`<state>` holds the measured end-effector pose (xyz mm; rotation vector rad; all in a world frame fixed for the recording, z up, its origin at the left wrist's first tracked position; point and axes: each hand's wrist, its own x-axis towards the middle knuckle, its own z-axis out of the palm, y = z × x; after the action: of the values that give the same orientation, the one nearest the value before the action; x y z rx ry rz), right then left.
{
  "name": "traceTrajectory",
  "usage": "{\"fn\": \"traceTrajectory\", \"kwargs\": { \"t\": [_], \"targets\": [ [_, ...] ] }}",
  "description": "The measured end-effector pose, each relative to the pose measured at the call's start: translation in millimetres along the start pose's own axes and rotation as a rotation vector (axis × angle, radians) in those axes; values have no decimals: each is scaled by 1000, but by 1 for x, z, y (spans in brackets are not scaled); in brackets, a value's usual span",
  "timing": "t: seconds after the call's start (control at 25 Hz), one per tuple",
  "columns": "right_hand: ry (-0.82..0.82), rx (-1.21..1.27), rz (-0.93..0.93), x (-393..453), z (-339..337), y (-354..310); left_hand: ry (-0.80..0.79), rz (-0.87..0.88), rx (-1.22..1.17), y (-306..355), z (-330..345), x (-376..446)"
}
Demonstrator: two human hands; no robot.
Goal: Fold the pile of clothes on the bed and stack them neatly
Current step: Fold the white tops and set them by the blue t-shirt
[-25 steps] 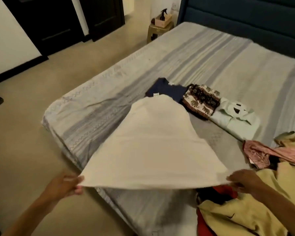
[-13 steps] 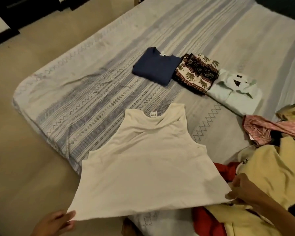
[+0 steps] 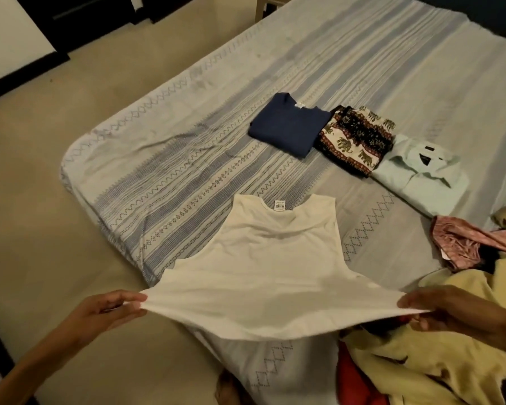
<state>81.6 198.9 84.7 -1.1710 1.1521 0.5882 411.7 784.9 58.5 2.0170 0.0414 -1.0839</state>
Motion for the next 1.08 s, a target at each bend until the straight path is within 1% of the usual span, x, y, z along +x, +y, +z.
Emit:
{"fn": "traceTrajectory", "kwargs": {
  "t": [0.08, 0.12, 0.16, 0.2, 0.24, 0.32, 0.4, 0.48, 0.52, 0.64, 0.68, 0.72, 0.76, 0.84, 0.92, 1.0, 1.08],
  "targets": [
    [7, -81, -22, -8, -3, -18, -53, 45, 261, 24, -5, -5],
    [-6, -127, -7, -13, -5, -20, -23, 65, 359, 28, -6, -9],
    [-31, -198, 30, -17, -6, -17, 25, 128, 455, 27, -5, -14],
    [-64, -298, 59, -20, -7, -8, 106, 181, 528, 19, -3, -18],
    [-83, -435, 70, -21, -8, 5, 183, 228, 534, 10, 1, -23],
    [-35, -704, 56, -27, 3, 30, 235, 283, 518, -17, 3, -33],
    [37, -813, 0, -31, 9, 55, 203, 268, 490, -41, 3, -45],
    [38, -886, 31, -35, 19, 78, 199, 249, 545, -60, -1, -51],
    [47, -927, 16, -33, 23, 88, 193, 217, 564, -73, -4, -51],
    [-31, -960, -26, -27, 23, 105, 201, 269, 585, -95, -7, -53],
    [-17, -972, -48, -30, 26, 100, 181, 280, 584, -94, -9, -50],
    [35, -957, -60, -37, 30, 87, 156, 283, 584, -90, -9, -46],
    [71, -940, -80, -42, 33, 71, 135, 280, 577, -80, -9, -38],
    [167, -906, -135, -42, 29, 33, 166, 303, 493, -46, -2, -16],
    [221, -833, -222, -30, 29, -13, 228, 353, 418, -3, 4, 17],
    [297, -748, -345, -7, 31, -60, 278, 450, 377, 34, 11, 67],
    [404, -574, -415, 23, 34, -104, 399, 543, 314, 68, 18, 120]
  ]
}}
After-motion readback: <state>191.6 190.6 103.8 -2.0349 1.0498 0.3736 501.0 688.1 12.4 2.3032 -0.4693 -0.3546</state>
